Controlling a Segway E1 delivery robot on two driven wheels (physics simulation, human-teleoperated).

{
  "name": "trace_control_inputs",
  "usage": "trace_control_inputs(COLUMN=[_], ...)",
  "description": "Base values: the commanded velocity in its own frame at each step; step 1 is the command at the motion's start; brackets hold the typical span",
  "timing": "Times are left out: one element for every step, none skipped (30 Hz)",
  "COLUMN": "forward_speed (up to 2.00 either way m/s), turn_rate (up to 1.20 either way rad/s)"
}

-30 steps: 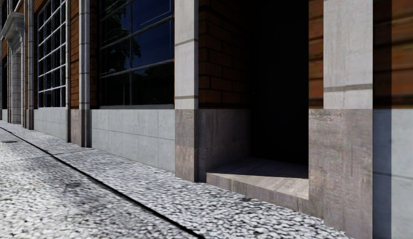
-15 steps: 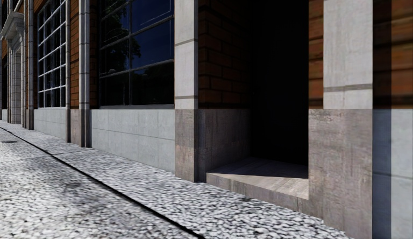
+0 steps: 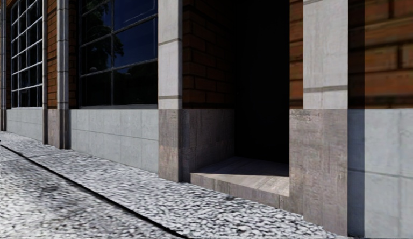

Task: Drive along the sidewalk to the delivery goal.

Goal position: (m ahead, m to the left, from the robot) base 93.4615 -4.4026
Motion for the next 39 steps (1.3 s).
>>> trace_control_inputs(forward_speed=[0.0, 0.0, 0.0, 0.0, 0.0, 0.0, 0.0, 0.0, 0.0, 0.0, 0.0, 0.0, 0.0, 0.0, 0.0, 0.0, 0.0, 0.0, 0.0, 0.0, 0.0, 0.0, 0.0, 0.0, 0.0, 0.0, 0.0, 0.0, 0.0, 0.0, 0.0, 0.0, 0.0, 0.0, 0.0, 0.0, 0.0, 0.0, 0.0], turn_rate=[-0.65, -0.65, -0.65, -0.65, -0.66, -0.67, -0.67, -0.67, -0.68, -0.68, -0.68, -0.68, -0.68, -0.68, -0.68, -0.68, -0.68, -0.68, -0.68, -0.68, -0.68, -0.68, -0.68, -0.68, -0.68, -0.68, -0.68, -0.68, -0.68, -0.68, -0.69, -0.7, -0.71, -0.71, -0.72, -0.72, -0.72, -0.72, -0.72])
